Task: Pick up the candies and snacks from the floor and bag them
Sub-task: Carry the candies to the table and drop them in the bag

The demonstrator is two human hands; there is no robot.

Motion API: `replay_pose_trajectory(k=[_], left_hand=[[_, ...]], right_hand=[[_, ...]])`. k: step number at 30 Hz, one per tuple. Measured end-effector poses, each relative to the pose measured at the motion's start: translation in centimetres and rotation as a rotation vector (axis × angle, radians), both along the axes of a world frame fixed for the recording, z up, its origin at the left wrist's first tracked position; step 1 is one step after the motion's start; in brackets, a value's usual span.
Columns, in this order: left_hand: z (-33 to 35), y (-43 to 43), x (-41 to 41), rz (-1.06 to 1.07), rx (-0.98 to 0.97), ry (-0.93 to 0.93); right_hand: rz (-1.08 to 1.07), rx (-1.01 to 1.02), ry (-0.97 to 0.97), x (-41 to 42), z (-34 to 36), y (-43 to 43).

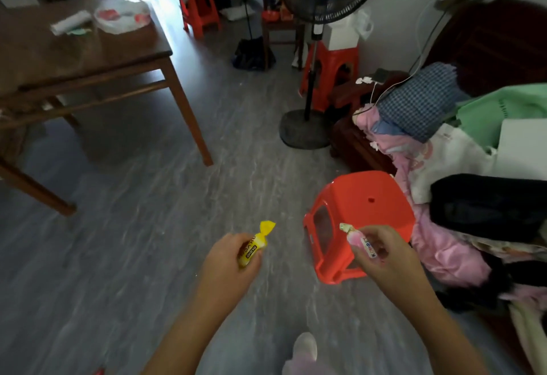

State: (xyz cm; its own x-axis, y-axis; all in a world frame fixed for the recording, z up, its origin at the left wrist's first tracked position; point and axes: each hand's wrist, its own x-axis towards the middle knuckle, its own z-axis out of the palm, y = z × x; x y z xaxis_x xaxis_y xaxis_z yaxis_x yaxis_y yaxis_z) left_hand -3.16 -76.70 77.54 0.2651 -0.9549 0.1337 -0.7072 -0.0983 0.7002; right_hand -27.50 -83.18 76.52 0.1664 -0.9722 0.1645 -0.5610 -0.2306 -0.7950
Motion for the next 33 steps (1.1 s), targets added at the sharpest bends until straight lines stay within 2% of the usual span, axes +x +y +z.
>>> replay_pose_trajectory(k=[8, 15, 24, 33], left_hand=[[-1.0, -13.0, 2.2, -0.009, 0.068, 0.02], [-3.1, -27.7, 9.9, 0.042, 0.058, 0.036], [-0.9, -46.7, 22.5, -0.004, -0.011, 0.007], [-3.0, -62.2, 28.6, 0.087, -0.001, 0.063]], right_hand=[[0.0, 0.026, 0.013, 2.5, -0.8, -12.7], [0.063, 0.034, 0.084, 11.1, -1.2, -27.9], [0.136, -0.002, 0.138, 25.5, 2.3, -47.0], [0.155, 0.107, 0.145, 31.8, -1.0, -62.9]])
